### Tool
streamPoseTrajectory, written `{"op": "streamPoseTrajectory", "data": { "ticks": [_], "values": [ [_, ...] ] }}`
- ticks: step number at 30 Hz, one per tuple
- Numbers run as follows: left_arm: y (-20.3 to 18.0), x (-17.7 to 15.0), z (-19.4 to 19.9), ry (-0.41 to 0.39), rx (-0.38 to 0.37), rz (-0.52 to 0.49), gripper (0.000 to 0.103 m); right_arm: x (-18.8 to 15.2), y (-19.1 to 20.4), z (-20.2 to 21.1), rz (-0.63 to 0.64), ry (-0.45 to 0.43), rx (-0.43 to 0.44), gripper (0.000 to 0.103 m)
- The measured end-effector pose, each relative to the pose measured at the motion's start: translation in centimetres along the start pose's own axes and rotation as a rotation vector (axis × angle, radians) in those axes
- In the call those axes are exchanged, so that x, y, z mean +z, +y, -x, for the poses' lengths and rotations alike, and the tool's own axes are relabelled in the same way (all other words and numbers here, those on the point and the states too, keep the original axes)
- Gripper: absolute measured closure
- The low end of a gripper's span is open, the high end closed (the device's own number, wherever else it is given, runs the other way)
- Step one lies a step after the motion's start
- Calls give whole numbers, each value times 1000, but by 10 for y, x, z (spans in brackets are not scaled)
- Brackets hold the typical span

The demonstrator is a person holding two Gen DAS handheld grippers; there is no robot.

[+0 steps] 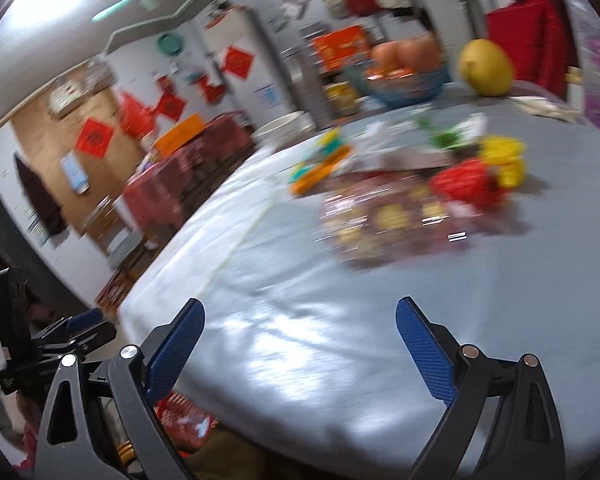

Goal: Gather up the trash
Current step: 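Move both tools back over the table toward the pink bag and red tassel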

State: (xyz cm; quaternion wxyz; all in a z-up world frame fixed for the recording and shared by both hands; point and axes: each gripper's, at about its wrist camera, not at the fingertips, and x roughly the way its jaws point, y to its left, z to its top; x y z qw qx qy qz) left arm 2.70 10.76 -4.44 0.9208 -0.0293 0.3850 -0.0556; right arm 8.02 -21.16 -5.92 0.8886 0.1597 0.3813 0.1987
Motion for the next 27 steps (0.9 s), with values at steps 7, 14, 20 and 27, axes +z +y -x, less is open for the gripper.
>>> {"op": "streamPoseTrajectory", "data": {
  "ticks": [7,14,20,27],
  "values": [
    [-71,37,-44,24,-78,-79,7,8,-62,12,-48,-93,-188,8],
    [-139,66,-92,59,-152,-154,7,11,-104,17,-98,-138,-311,7],
    [-195,87,-119,25,-159,-209,7,14,-129,21,-130,-160,-365,7],
    [-223,100,-158,37,-48,-234,7,12,-136,23,-162,-164,-287,7]
  ]
}}
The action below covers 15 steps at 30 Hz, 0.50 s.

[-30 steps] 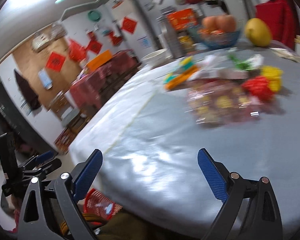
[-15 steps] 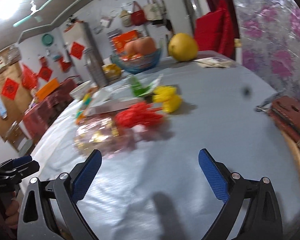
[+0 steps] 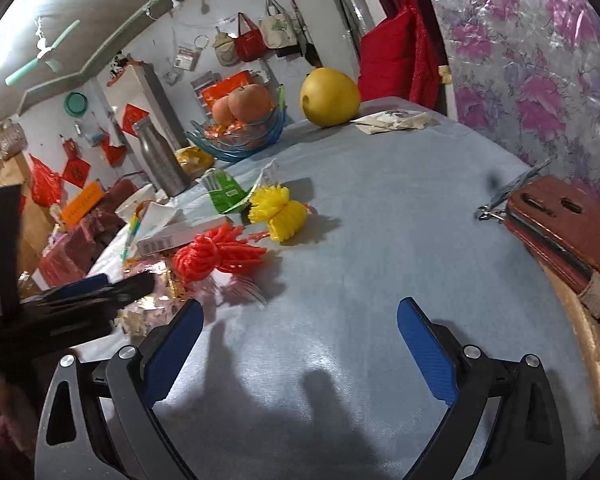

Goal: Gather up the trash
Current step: 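Move both tools back over the table toward the pink bag and red tassel, then grasp the pink floral plastic bag with the left tool while the right tool grasps the red yarn tassel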

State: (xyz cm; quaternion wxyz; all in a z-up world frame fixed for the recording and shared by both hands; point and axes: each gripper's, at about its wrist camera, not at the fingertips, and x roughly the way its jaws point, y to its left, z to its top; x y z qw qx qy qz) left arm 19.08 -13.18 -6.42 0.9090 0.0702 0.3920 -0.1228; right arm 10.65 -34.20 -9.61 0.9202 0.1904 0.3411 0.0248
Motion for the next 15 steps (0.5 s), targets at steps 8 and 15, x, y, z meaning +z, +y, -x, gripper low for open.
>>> {"op": "streamPoseTrajectory", "data": {
  "ticks": [8,15],
  "values": [
    [76,-27,2,66,118,111,7,0,-5,0,-41,11,52,7],
    [114,-39,31,41,31,257,7,-1,1,1,-25,5,29,7]
  ]
}}
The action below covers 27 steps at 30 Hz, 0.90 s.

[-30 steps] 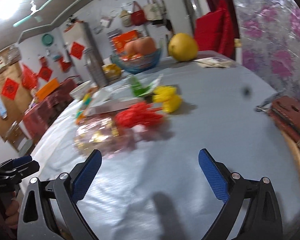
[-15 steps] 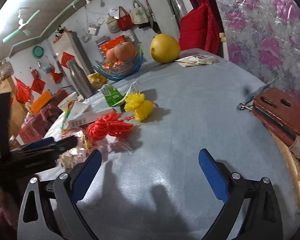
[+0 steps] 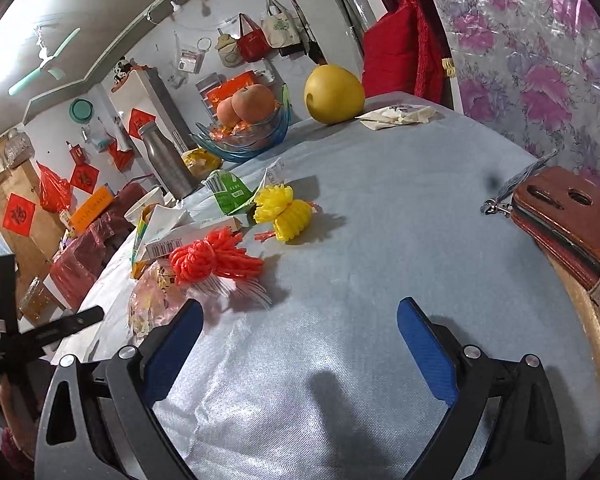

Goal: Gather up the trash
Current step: 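Grasp the pink floral plastic bag with the left tool while the right tool grasps the red yarn tassel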

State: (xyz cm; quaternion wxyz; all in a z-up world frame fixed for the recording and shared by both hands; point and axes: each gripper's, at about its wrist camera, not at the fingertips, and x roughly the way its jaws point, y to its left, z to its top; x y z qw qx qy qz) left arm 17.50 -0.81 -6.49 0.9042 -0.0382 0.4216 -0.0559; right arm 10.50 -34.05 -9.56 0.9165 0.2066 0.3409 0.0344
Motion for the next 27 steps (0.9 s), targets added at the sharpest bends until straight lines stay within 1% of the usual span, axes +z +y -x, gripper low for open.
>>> {"op": "streamPoseTrajectory", "data": {
  "ticks": [2,3,4,7,10,11,13,14,16,17,19,21,22,24,25,27],
  "values": [
    [-19,1,6,-15,-61,-38,7,0,1,0,1,-2,0,7],
    [-29,1,6,-17,-75,-67,7,0,0,0,1,-2,2,7],
    [-46,2,6,-19,-89,-119,7,0,1,0,3,-2,6,7],
    [-80,1,-1,-28,-98,-196,7,0,0,0,8,-4,17,7],
    [-109,3,-14,-19,-99,-233,7,0,-1,0,11,-5,29,7],
    [-119,4,-20,-17,-86,-257,7,0,-1,1,10,-6,33,7],
    [-136,3,-28,-24,-27,-303,7,1,-2,1,8,-5,42,7],
    [-142,3,-34,-15,0,-324,7,1,-2,0,5,-5,45,7],
    [-144,4,-48,18,36,-337,7,1,-4,1,-3,-5,52,7],
    [-140,5,-54,33,47,-327,6,1,-4,1,-5,-6,54,7],
    [-123,10,-56,49,19,-274,6,1,-3,1,-2,-8,54,7],
    [-108,13,-50,29,62,-250,6,1,-2,1,5,-11,51,7],
    [-96,14,-45,2,102,-248,6,1,-2,1,7,-12,51,7],
    [-75,14,-38,-21,147,-230,6,0,-1,2,10,-16,50,7],
    [-62,13,-35,-22,158,-208,6,0,-1,2,11,-17,49,7],
    [-43,8,-27,-25,111,-176,6,1,-1,1,13,-17,49,7]
  ]
}}
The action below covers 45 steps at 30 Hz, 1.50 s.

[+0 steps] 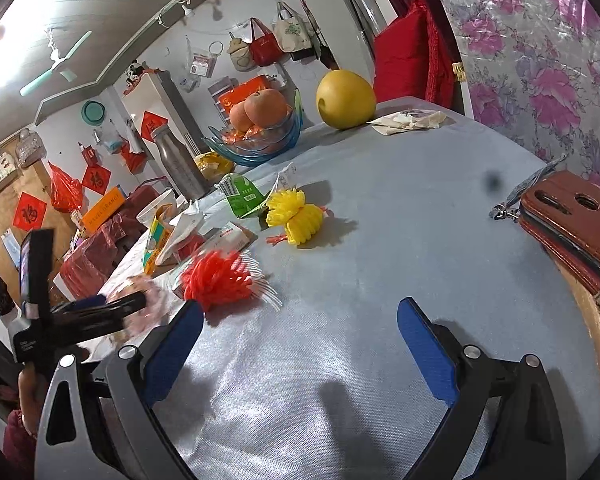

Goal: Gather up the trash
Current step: 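Grasp the pink floral plastic bag with the left tool while the right tool grasps the red yarn tassel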

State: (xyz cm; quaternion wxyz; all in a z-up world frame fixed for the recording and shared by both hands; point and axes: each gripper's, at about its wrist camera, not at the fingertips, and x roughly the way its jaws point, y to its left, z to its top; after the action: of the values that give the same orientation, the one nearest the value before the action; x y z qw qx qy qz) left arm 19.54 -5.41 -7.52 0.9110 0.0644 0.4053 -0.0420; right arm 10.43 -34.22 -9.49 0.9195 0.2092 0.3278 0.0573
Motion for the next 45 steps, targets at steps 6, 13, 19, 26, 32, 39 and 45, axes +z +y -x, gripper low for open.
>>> {"op": "streamPoseTrajectory", "data": {
  "ticks": [6,13,19,26,32,39,45],
  "values": [
    [27,-16,8,-42,-105,66,6,-1,2,1,15,-10,-7,7],
    [35,-14,-3,22,-157,134,6,-2,5,1,37,-11,-9,7],
    [37,-17,1,-20,-199,143,34,-2,7,2,47,-14,-12,7],
    [36,-21,9,-75,-223,145,65,-3,10,2,68,-18,-17,8],
    [35,-32,24,-110,-210,131,76,-4,17,1,84,-2,-35,14],
    [30,-33,22,-97,-200,96,73,-4,42,-19,88,91,67,17],
    [35,-33,16,-72,-205,116,66,23,69,-52,59,168,75,17]
  ]
}}
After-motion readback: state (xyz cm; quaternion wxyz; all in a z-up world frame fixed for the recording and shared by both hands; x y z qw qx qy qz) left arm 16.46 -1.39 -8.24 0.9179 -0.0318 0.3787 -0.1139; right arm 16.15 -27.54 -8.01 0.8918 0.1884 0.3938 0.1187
